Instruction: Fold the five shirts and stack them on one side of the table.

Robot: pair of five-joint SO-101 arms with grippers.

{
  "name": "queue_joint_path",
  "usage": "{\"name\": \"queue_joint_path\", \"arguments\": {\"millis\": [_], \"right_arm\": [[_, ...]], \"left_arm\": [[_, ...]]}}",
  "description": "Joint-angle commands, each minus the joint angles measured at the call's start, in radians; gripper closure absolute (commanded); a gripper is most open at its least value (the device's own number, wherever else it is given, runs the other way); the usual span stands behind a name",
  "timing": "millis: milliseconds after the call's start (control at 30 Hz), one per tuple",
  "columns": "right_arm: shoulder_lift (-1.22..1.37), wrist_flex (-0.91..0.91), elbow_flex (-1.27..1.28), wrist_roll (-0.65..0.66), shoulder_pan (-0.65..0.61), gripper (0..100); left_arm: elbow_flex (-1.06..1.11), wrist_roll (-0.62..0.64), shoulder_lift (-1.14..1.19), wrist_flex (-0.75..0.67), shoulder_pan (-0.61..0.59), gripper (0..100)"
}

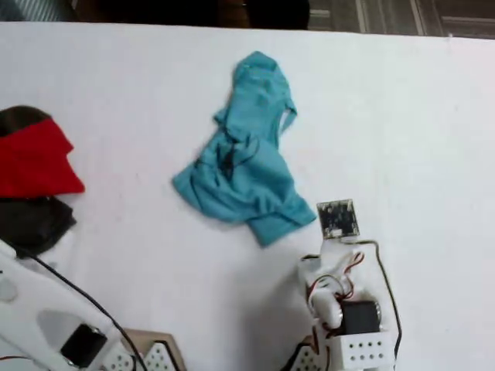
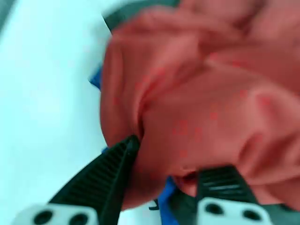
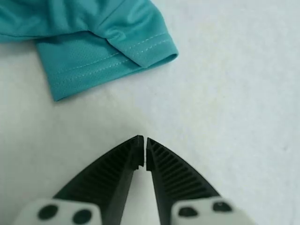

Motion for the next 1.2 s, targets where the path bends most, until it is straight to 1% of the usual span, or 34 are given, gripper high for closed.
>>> {"name": "queue_joint_path", "arguments": {"millis": [0,200,333,433,500,633,800,867,933,1000,1067,1167], "right_arm": [[-0.002,0.005,0.009,-0.003,-0.005,97.8],[-0.002,0.005,0.009,-0.003,-0.005,97.8],[-0.002,0.005,0.009,-0.003,-0.005,97.8],[-0.002,0.005,0.009,-0.003,-0.005,97.8],[-0.002,0.005,0.009,-0.003,-0.005,97.8],[-0.002,0.005,0.009,-0.003,-0.005,97.8],[-0.002,0.005,0.009,-0.002,-0.007,97.6],[-0.002,0.005,0.009,-0.002,-0.019,97.8],[-0.002,0.005,0.009,-0.002,-0.033,97.8],[-0.002,0.005,0.009,-0.005,-0.044,97.7],[-0.002,0.005,0.009,-0.005,-0.061,97.8],[-0.002,0.005,0.009,-0.002,-0.101,97.5]], "left_arm": [[-0.028,0.038,-0.249,0.02,0.098,81],[-0.025,0.04,-0.512,0.02,0.305,67],[0.062,0.051,-0.611,0.02,0.453,66],[0.188,0.152,-0.663,0.02,0.554,66],[0.294,0.222,-0.698,0.02,0.62,66],[0.599,0.285,-0.787,0.02,0.761,66],[1.099,0.299,-0.921,0.015,0.937,66],[1.279,0.298,-0.945,-0.009,1.002,66],[1.423,0.298,-0.95,-0.055,1.043,66],[1.529,0.299,-0.947,-0.112,1.056,66],[1.603,0.304,-0.947,-0.167,1.056,66],[1.658,0.301,-0.947,-0.184,1.06,66]]}}
